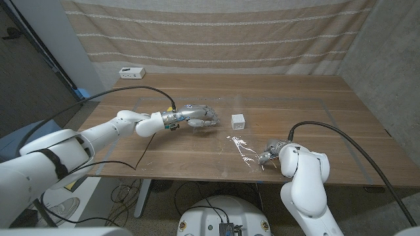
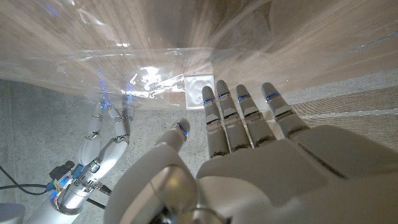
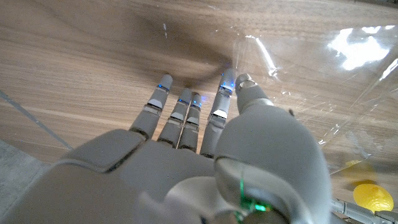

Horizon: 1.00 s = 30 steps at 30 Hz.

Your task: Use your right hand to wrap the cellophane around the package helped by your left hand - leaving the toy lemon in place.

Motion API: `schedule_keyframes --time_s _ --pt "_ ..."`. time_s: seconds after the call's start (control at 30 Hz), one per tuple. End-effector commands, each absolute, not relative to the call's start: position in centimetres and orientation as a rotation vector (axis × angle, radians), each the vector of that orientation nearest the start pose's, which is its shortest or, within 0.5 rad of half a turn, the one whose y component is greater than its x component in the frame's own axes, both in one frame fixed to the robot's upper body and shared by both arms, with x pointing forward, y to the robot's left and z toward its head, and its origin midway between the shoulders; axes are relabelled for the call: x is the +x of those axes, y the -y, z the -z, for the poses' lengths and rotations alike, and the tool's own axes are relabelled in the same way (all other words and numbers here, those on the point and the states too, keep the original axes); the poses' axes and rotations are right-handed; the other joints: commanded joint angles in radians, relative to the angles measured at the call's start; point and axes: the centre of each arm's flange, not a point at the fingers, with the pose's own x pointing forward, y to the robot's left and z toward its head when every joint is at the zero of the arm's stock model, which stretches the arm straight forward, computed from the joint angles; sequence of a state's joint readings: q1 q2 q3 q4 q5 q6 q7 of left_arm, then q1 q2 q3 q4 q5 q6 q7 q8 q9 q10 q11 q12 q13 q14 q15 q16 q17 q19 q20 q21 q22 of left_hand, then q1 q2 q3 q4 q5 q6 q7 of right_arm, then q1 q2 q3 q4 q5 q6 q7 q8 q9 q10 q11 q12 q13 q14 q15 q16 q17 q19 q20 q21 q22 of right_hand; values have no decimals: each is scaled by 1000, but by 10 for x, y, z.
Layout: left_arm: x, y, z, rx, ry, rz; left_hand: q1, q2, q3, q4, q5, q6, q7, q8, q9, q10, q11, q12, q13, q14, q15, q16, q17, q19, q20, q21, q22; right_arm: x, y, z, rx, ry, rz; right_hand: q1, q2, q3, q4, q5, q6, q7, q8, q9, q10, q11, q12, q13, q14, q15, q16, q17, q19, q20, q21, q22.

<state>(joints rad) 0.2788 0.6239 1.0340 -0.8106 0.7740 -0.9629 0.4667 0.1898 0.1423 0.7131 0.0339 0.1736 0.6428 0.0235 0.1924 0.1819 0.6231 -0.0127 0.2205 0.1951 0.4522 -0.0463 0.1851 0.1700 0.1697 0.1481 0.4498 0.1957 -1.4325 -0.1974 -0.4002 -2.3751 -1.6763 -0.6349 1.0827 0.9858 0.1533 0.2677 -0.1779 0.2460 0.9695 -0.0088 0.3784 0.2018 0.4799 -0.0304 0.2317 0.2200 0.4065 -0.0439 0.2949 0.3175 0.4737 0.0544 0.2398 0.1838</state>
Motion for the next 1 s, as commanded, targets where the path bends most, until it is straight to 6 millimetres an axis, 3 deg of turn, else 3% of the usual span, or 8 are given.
schedule_keyframes --time_s 0.03,0.07,0.23,0.33,0.53,0.63,0.8,1.0 --pt "646 -204 28 1500 1154 582 2 0 9 -1 -2 3 4 -3 2 3 -1 -4 3 5 -5 -2 2 6 -2 0 3 443 173 111 -1205 -87 -95 53 11 16 3 -13 37 14 13 4 40 -13 10 2 19 -71 17 10 21 -21 13 4" --pt "646 -205 28 1500 1154 580 2 0 9 -1 -2 3 4 -3 2 3 -1 -4 3 4 -5 -2 2 6 -2 0 3 443 175 111 -1170 -70 -104 63 15 19 7 -17 36 31 13 4 47 -11 11 2 21 -74 22 13 22 -24 13 5" --pt "646 -206 28 1502 1150 576 2 -1 10 -1 -2 1 4 -4 2 4 0 -4 3 5 -5 -2 2 6 -2 -1 3 449 191 111 -921 15 -177 91 29 29 15 -27 37 62 18 12 68 16 15 5 44 -68 43 27 41 -25 21 6" --pt "645 -206 28 1500 1153 575 2 -1 10 -1 -2 -1 3 -5 2 3 -2 -5 3 4 -4 -2 2 7 -2 -1 3 455 201 112 -751 81 -243 106 32 36 26 -38 30 82 30 29 103 55 30 15 82 -59 71 46 65 -7 33 9" --pt "644 -206 27 1501 1157 570 1 -3 11 -1 -3 -1 1 -4 2 5 2 -5 3 4 -5 -2 2 7 -2 -1 3 464 214 114 -482 213 -308 123 38 55 44 -51 20 99 54 53 159 59 67 40 174 -52 137 100 109 5 58 14" --pt "643 -206 26 1501 1158 568 0 -3 12 -1 -3 -2 0 -5 2 5 -1 -5 3 4 -5 -2 2 6 -1 -1 3 468 219 114 -371 258 -351 135 36 67 52 -60 12 101 72 70 215 55 112 68 263 -63 205 162 154 10 87 21" --pt "643 -206 26 1502 1156 564 0 -4 12 -1 -3 -4 1 -5 2 5 -3 -5 3 4 -5 -2 2 6 -2 -2 3 476 221 113 -239 282 -470 152 28 81 49 -58 10 113 93 89 287 68 188 118 435 -88 310 248 275 16 161 34" --pt "642 -206 26 1499 1153 559 -1 -4 13 -1 -3 -4 1 -5 2 4 -2 -6 3 5 -6 -2 2 6 -1 -2 3 487 214 108 -165 300 -592 155 30 90 51 -50 11 122 107 101 293 68 219 146 507 -112 350 292 354 -13 211 41"
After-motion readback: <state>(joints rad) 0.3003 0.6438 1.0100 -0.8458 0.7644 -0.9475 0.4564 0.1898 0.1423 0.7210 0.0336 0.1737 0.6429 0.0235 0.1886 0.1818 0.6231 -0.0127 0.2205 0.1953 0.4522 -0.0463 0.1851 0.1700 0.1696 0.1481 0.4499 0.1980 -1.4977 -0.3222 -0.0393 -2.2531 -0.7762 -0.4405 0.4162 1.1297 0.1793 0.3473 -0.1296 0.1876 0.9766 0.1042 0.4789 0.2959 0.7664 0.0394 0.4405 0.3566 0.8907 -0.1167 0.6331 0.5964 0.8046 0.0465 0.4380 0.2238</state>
